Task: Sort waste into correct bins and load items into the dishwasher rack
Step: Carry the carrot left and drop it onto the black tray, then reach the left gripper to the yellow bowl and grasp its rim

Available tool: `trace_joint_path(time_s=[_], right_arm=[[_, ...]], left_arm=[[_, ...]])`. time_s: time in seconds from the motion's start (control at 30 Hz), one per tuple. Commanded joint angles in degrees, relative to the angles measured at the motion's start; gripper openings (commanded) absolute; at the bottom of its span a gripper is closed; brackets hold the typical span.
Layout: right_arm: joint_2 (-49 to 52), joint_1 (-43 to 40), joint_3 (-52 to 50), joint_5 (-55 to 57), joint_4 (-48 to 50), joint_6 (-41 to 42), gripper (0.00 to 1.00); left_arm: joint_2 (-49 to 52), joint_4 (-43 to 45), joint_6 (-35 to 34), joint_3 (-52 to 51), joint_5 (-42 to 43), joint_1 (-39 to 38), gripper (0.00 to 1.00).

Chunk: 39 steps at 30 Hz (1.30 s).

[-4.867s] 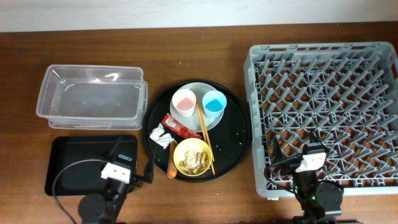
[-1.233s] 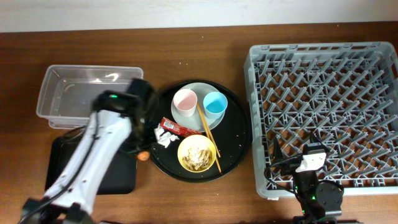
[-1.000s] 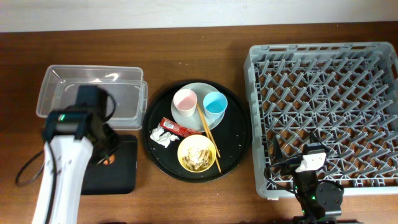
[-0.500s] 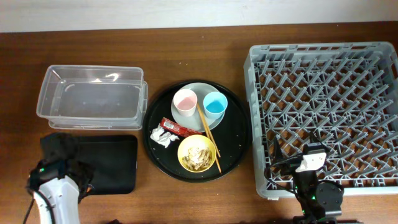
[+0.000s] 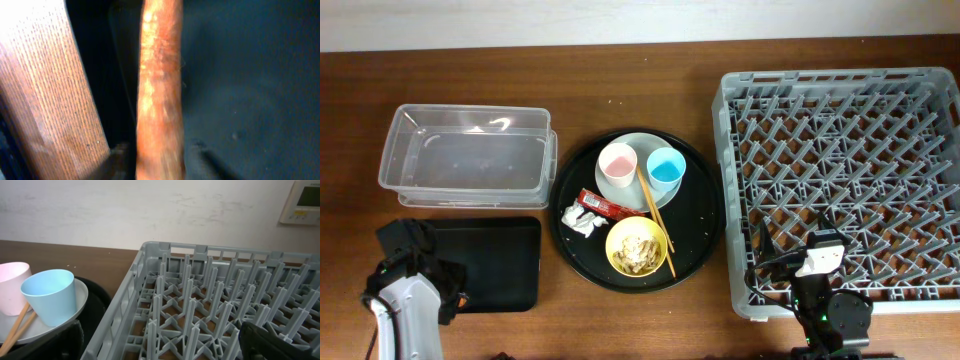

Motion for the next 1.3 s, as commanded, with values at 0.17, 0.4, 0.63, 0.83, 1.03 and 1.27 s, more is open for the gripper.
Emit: trace_joint_path(time_s=[0.17, 0.4, 0.63, 0.83, 1.03, 1.27], right_arm=[[-0.3, -0.2, -0.3, -0.1, -0.3, -0.3, 0.98], [-0.3, -0.2, -0.3, -0.1, -0.3, -0.3, 0.98], [-0.3, -0.2, -0.3, -0.1, -0.3, -0.3, 0.98], [-0.3, -0.2, -0.3, -0.1, -0.3, -0.3, 0.98], [-0.3, -0.2, -0.3, -0.1, -0.3, -0.3, 0.98], [-0.3, -0.2, -0.3, -0.1, -0.3, -0.3, 0.98]], left_arm=[[0.0, -2.4, 6.4, 4.5, 4.3, 0.3, 0.49], [-3.4, -7.1, 30.3, 18.1, 39.9, -2.4, 0.46], [-4.2, -5.2, 30.3, 19.7, 40.8, -25.5, 0.46], [-3.3, 9.6, 29.3, 19.7, 27.5, -53.9, 0.5], [2.8, 19.7, 26.6, 19.7, 10.3, -71.9, 0.49], [14.4, 23.3, 26.6, 19.7, 6.9, -78.8, 0.49]])
